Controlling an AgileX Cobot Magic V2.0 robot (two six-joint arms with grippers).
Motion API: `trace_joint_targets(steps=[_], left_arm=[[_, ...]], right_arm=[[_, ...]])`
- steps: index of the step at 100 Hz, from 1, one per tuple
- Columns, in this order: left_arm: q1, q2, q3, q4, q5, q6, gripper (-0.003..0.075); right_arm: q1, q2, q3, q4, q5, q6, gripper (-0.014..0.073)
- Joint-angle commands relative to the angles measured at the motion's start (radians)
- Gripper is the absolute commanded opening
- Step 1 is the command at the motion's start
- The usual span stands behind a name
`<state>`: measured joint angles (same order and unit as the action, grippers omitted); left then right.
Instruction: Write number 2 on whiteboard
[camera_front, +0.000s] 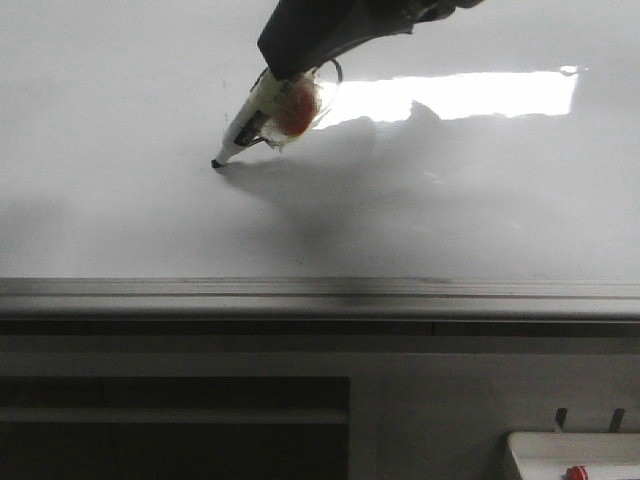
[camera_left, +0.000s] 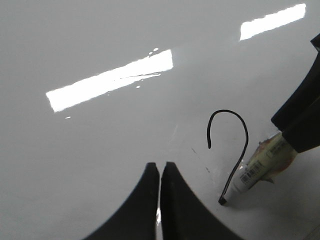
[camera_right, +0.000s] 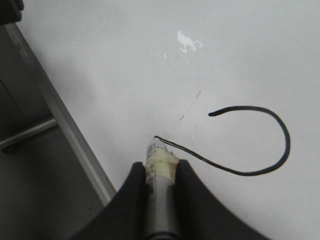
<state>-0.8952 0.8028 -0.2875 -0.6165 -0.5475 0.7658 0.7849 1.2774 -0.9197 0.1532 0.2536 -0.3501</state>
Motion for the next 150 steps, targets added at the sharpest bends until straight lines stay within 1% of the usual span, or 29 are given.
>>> trace_joint_targets(steps=[1,36,45,52,63,67,77,82,86,89,99,101,106,111,121,150], left_arm=[[-0.005,-0.005,-0.024,0.012,-0.073,0.001,-0.0020],[-0.005,-0.005,-0.024,0.012,-0.073,0.001,-0.0020],[-0.005,-0.005,-0.024,0.047,-0.065,0.001,-0.0020],[-0.005,-0.005,-0.024,0.128,-0.045,0.001,-0.0020],[-0.014,-0.003,-0.024,0.287,0.034,-0.026,-0.0020],[-0.025,0.005,-0.024,0.314,0.063,-0.031,-0.0020],[-0.059,0.036,-0.024,0.314,0.092,-0.036,-0.0018],[-0.081,0.057,-0.024,0.314,0.092,-0.036,0.0002],[-0.095,0.076,-0.024,0.316,0.090,-0.036,0.0042],[-0.109,0.090,-0.024,0.321,0.088,-0.036,0.0081],[-0.133,0.136,-0.024,0.321,0.063,-0.036,0.0250],[-0.136,0.145,-0.024,0.321,0.052,-0.036,0.0275],[-0.137,0.164,-0.024,0.321,0.020,-0.036,0.0309],[-0.137,0.180,-0.026,0.326,-0.003,-0.036,0.0315],[-0.137,0.217,-0.030,0.373,-0.006,-0.036,0.0315],[-0.137,0.302,-0.063,0.366,-0.029,-0.036,0.0315]], right_arm=[[-0.040,-0.045,-0.013,-0.022,0.039,-0.006,-0.0071],[-0.198,-0.229,0.062,-0.036,0.139,-0.006,-0.0071],[-0.207,-0.258,0.062,-0.036,0.140,-0.006,-0.0071],[-0.190,-0.284,0.056,-0.025,0.136,-0.006,-0.0071],[-0.130,-0.323,0.053,-0.023,0.147,-0.006,-0.0071],[-0.099,-0.327,0.053,-0.023,0.161,-0.006,-0.0071],[-0.022,-0.322,0.053,-0.023,0.171,-0.036,-0.0071],[0.014,-0.314,0.053,-0.028,0.149,-0.050,-0.0071],[0.039,-0.300,0.053,-0.038,0.129,-0.050,-0.0071],[0.053,-0.290,0.053,-0.040,0.114,-0.050,-0.0071],[0.082,-0.242,0.048,-0.044,0.104,-0.050,-0.0071],[0.085,-0.232,0.046,-0.044,0.104,-0.050,-0.0071],[0.097,-0.212,0.041,-0.044,0.104,-0.050,-0.0071],[0.107,-0.191,0.032,-0.044,0.100,-0.050,-0.0071],[0.130,-0.171,0.013,-0.044,0.069,-0.050,-0.0071],[0.162,-0.159,-0.025,-0.044,0.076,-0.050,-0.0071]])
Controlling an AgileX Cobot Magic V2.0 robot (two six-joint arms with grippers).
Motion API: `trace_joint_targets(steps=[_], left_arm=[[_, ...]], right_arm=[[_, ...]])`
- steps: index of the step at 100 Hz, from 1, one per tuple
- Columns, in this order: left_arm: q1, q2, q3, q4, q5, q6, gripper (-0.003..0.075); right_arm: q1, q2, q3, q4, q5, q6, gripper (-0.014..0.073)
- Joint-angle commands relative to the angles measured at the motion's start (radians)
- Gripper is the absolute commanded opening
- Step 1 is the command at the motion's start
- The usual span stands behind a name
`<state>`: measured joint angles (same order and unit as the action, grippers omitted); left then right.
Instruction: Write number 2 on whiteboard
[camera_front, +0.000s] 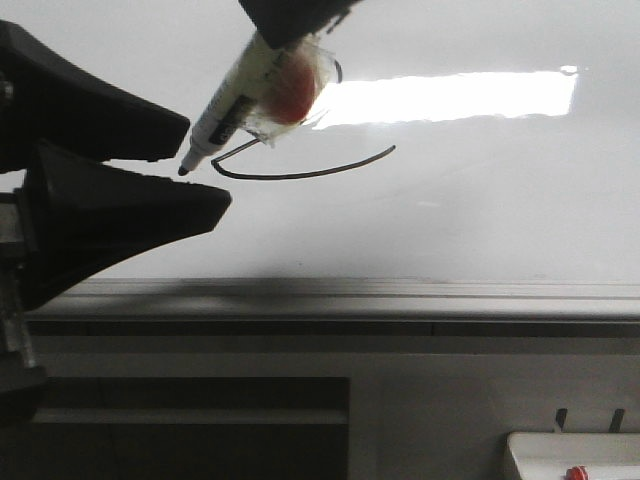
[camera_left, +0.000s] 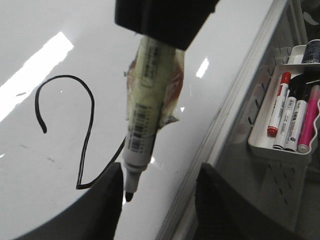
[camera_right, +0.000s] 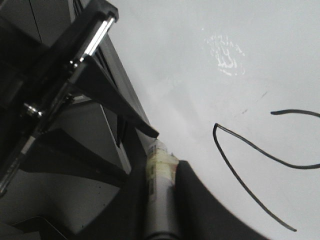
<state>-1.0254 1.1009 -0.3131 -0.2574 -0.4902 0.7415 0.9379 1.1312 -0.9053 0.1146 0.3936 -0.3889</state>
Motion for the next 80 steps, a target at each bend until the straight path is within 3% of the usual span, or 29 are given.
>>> trace_joint_targets(steps=[1,63,70,80], left_arm=[[-0.007,0.007,-0.038,0.007,-0.088,-0.011,0.0315],[-0.007,0.011,-0.039,0.016,-0.109,-0.011,0.0310],[-0.007,0.011,-0.039,0.016,-0.100,-0.011,0.0249],[-0.007,0.011,-0.039,0.016,-0.062,-0.011,0.0045]], right_arm=[[0.008,-0.013,-0.039,-0.005,-0.059,-0.011,-0.0071],[0.031,0.021,-0.039,0.022,-0.059,-0.011,-0.0071],[0.032,0.022,-0.039,0.022,-0.059,-0.011,-0.0071],[0.032,0.022,-0.039,0.022,-0.064,-0.011,-0.0071]])
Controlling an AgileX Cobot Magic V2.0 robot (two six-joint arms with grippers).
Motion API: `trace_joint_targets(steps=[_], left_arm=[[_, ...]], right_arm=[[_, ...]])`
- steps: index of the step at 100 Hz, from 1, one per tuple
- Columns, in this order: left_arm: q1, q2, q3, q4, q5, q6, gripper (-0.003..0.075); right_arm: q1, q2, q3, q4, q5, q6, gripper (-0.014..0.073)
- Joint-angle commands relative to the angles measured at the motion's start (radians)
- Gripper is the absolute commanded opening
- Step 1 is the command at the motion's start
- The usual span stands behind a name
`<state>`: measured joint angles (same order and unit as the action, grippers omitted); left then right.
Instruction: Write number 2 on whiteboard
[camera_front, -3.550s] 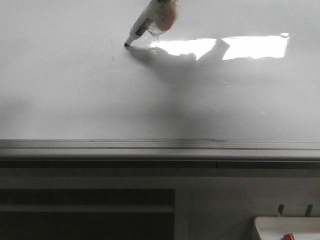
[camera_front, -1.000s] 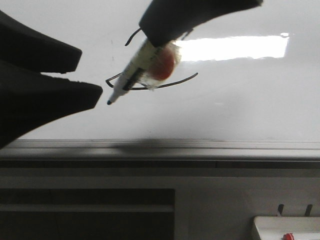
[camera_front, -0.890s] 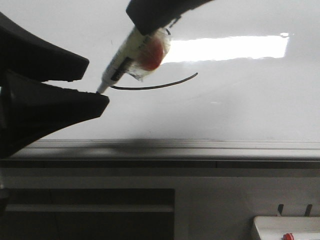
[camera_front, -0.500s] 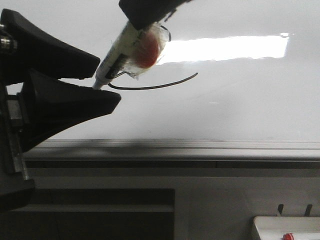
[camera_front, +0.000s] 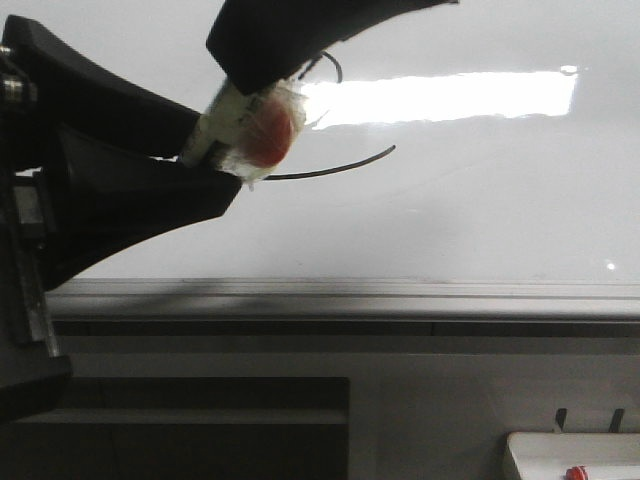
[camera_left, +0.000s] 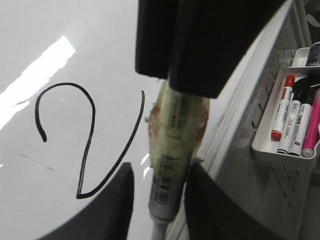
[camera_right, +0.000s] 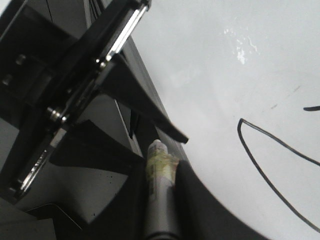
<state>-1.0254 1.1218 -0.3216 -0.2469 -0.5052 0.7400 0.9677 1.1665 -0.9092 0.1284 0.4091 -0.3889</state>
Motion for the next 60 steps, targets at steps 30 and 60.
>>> trace_joint_targets(steps=[30,60], left_arm=[[-0.007,-0.010,-0.031,0.008,-0.037,-0.010,-0.0020],[-0.005,-0.010,-0.031,-0.420,-0.196,-0.010,-0.0020]], right_arm=[[0.002,-0.013,-0.035,0.017,-0.101,-0.011,-0.0048],[-0.009,-0.034,-0.035,-0.025,-0.306,-0.011,0.0566]])
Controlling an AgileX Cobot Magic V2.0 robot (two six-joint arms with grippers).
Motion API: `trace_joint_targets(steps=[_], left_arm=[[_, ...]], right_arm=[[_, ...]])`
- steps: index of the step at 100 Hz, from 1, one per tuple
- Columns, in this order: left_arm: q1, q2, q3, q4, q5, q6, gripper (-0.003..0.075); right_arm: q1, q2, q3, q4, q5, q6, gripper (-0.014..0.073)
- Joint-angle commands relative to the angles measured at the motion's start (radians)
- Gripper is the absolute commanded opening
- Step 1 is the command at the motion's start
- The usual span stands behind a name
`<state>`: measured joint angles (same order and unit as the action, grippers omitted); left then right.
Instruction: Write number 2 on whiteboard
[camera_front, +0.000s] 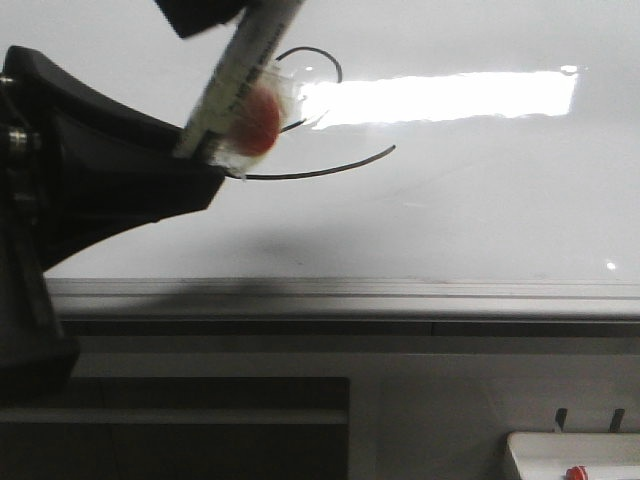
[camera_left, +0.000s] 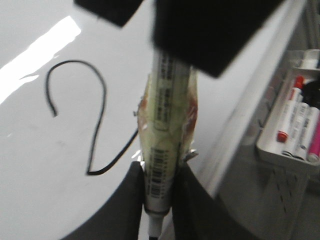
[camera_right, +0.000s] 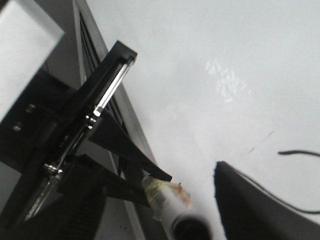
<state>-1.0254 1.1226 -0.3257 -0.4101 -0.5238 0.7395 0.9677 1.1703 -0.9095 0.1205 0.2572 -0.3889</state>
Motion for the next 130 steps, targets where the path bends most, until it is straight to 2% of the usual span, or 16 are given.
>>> trace_joint_targets(steps=[1,11,27,37,42,55,80,93,121,130], left_arm=[[-0.005,-0.010,-0.026,-0.280,-0.196,-0.009,-0.0020],[0.000,-0.010,-0.045,-0.553,-0.234,-0.009,-0.0020],[0.044,-0.010,-0.116,-0.685,-0.060,-0.009,-0.0020],[0.095,-0.010,-0.161,-0.851,-0.028,-0.009,-0.0020],[0.130,-0.010,-0.173,-0.889,0.008,-0.009,-0.0020],[0.252,-0.010,-0.196,-0.888,0.259,-0.009,-0.0020],[0.442,0.020,-0.217,-0.864,0.501,-0.009,-0.0020],[0.462,0.041,-0.228,-0.819,0.536,-0.009,-0.0020],[0.462,0.041,-0.230,-0.817,0.538,-0.009,-0.0020],[0.462,0.039,-0.230,-0.798,0.556,-0.009,0.0009]], right_arm=[[-0.009,-0.040,-0.035,-0.017,-0.164,-0.011,0.0566],[-0.015,-0.072,-0.035,-0.017,-0.191,-0.011,0.0547],[-0.015,-0.099,-0.035,-0.017,-0.166,-0.011,0.0513],[-0.015,-0.104,-0.035,-0.017,-0.147,-0.011,0.0514],[-0.015,-0.104,-0.035,-0.017,-0.139,-0.011,0.0514],[-0.015,-0.104,-0.035,-0.015,-0.118,-0.011,0.0514],[-0.015,-0.104,-0.035,-0.004,-0.114,-0.011,0.0514],[-0.015,-0.104,-0.035,-0.004,-0.114,-0.011,0.0514],[-0.015,-0.104,-0.035,-0.004,-0.112,-0.011,0.0514],[-0.015,-0.104,-0.035,-0.004,-0.108,-0.011,0.0514]])
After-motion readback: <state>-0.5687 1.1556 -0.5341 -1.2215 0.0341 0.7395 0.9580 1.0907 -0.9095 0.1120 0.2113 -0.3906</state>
